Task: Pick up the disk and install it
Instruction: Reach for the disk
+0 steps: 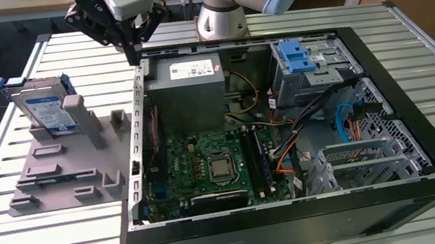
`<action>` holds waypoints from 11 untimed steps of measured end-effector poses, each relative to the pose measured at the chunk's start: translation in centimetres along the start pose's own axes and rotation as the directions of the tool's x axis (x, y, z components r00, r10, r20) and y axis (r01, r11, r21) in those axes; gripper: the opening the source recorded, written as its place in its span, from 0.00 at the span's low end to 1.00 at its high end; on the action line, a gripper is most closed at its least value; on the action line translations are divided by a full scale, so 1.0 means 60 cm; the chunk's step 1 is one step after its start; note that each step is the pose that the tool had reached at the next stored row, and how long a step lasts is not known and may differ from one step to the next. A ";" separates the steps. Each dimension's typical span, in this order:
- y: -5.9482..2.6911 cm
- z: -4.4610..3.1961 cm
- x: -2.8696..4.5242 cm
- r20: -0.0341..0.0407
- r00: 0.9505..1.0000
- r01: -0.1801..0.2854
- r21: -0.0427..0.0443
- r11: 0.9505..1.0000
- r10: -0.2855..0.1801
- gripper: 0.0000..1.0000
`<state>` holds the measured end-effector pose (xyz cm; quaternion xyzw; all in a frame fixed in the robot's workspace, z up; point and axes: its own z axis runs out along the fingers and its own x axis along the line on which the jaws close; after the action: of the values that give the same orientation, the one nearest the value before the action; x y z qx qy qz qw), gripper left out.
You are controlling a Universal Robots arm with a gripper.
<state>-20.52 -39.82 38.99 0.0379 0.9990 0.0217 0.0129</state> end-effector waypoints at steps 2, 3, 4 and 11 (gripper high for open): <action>0.000 0.000 0.004 0.000 1.000 0.000 0.000 1.000 0.000 0.11; 0.000 0.000 0.006 0.000 1.000 0.000 0.000 1.000 0.000 0.11; -0.001 0.000 0.007 0.000 1.000 0.000 0.000 1.000 0.000 0.11; -0.002 0.000 0.021 0.000 1.000 0.000 0.000 1.000 0.000 0.11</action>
<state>-21.76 -39.81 38.94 0.0378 0.9990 0.0217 0.0129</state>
